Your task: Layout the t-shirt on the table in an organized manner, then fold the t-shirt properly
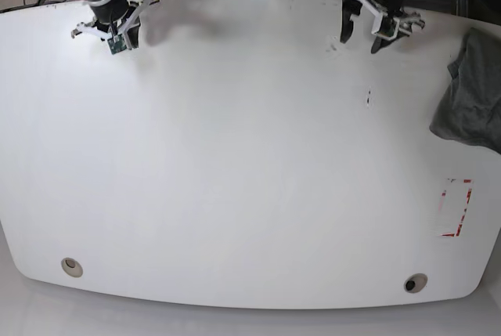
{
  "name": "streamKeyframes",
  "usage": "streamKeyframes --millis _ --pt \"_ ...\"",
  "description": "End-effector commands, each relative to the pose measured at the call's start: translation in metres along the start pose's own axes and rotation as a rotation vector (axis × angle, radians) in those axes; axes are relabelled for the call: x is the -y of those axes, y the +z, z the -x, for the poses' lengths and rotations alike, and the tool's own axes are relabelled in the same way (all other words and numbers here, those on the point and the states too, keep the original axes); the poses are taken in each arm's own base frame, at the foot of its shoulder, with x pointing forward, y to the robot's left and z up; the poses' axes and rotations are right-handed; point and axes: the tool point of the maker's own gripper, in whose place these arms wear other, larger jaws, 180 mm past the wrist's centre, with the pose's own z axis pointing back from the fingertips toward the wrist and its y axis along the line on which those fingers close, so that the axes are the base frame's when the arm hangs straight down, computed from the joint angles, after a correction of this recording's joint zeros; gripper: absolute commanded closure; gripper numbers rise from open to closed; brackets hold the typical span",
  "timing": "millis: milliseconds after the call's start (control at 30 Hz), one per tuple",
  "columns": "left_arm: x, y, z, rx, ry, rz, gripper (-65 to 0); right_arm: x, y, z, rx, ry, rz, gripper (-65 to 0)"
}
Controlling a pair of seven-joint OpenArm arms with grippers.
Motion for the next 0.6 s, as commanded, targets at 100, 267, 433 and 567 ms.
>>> streamKeyframes --millis 100,267,433,567 --pt "0.018 0.047 0.042 -0.139 0.032 0.027 -35.1 -0.020 0.027 0.037 -0.075 -0.032 -0.054 -3.5" --pt "0.035 0.083 0.078 -0.275 0.067 0.055 -35.1 -0.042 0.053 0.070 -0.147 -0.103 -0.121 -3.5" --pt "0.047 0.115 0.117 -0.410 0.091 0.086 -35.1 -0.061 0.083 0.108 -0.257 -0.142 -0.170 -3.5" --pt "0.048 0.134 0.158 -0.525 0.116 0.088 -35.1 -0.075 0.106 0.136 -0.337 -0.196 -0.207 -3.5"
